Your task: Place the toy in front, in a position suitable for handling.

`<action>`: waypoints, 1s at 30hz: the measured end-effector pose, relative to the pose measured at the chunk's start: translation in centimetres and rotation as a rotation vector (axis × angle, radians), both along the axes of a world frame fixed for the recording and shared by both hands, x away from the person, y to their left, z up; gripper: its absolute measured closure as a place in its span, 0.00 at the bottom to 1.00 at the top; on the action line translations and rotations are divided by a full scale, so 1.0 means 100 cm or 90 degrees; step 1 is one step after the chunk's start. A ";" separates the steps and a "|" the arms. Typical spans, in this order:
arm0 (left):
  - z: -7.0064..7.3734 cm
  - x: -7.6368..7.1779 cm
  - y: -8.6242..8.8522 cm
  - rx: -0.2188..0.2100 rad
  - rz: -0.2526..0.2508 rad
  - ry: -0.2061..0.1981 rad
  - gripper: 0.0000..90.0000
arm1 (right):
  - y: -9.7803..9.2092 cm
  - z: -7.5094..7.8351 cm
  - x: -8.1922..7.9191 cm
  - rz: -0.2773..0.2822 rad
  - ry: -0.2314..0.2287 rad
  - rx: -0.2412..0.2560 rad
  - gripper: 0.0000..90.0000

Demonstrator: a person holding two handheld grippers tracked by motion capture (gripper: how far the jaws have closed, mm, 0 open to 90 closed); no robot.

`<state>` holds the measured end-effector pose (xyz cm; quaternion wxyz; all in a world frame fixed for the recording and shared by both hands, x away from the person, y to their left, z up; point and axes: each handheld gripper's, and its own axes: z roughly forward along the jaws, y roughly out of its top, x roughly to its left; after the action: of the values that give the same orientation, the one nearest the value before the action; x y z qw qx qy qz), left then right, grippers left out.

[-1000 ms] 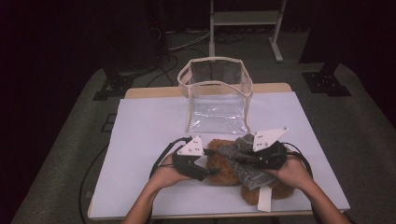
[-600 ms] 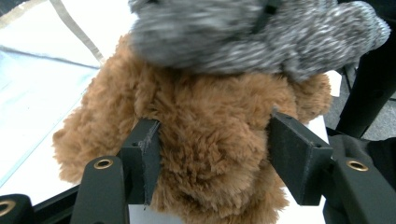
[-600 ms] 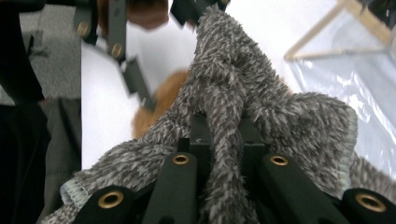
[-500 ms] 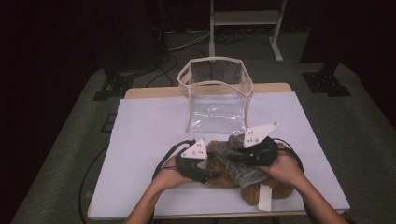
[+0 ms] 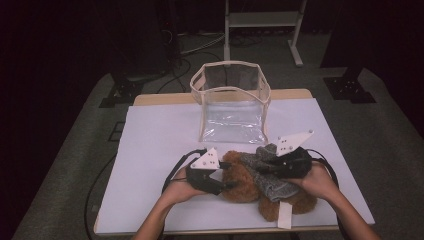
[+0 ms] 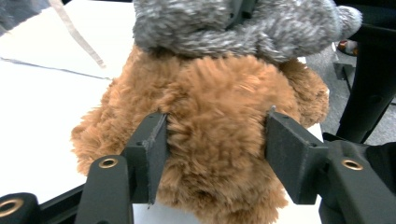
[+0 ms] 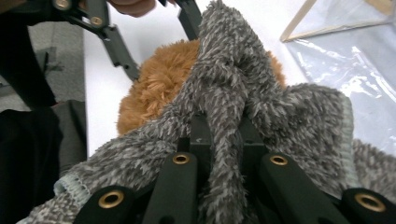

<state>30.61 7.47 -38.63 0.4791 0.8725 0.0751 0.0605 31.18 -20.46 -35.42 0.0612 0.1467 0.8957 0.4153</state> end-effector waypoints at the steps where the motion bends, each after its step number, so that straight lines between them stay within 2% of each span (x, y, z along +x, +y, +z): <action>1: -0.002 -0.001 -0.002 0.002 -0.006 0.004 0.46 | -0.001 -0.001 -0.002 0.000 0.003 0.001 0.89; 5: -0.004 -0.007 -0.007 0.017 -0.029 0.009 0.46 | 0.004 0.002 -0.008 0.011 0.002 -0.014 0.89; 7: -0.002 -0.009 -0.007 0.031 -0.032 -0.001 0.45 | 0.011 0.007 -0.006 0.014 0.000 -0.029 0.89; 8: -0.002 -0.010 -0.007 0.029 -0.034 0.000 0.45 | 0.017 0.010 -0.004 0.014 -0.008 -0.034 0.89; 14: -0.003 -0.010 -0.006 0.028 -0.037 -0.003 0.45 | 0.042 0.016 0.009 0.031 -0.016 -0.024 0.89; 16: -0.003 -0.010 -0.005 0.028 -0.035 -0.005 0.45 | 0.046 0.017 0.013 0.035 -0.017 -0.038 0.89; 19: -0.003 -0.011 -0.004 0.028 -0.038 -0.005 0.45 | 0.040 0.018 0.017 0.027 -0.020 -0.057 0.89; 22: -0.001 -0.010 -0.004 0.028 -0.039 -0.008 0.45 | 0.022 0.016 0.019 0.003 -0.012 -0.070 0.89; 25: 0.004 -0.008 -0.003 0.018 -0.028 -0.013 0.43 | 0.010 0.011 0.015 -0.014 0.004 -0.059 0.89; 28: 0.006 -0.008 -0.005 -0.018 -0.007 -0.009 0.41 | 0.010 0.008 0.006 -0.006 0.003 -0.045 0.90; 30: 0.003 -0.009 -0.007 -0.009 -0.022 0.001 0.43 | 0.014 0.007 -0.003 0.010 0.004 -0.047 0.90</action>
<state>29.76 6.77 -38.33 0.4859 0.8704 0.0607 0.0512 30.86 -19.11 -34.70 0.0604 0.1383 0.9117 0.3823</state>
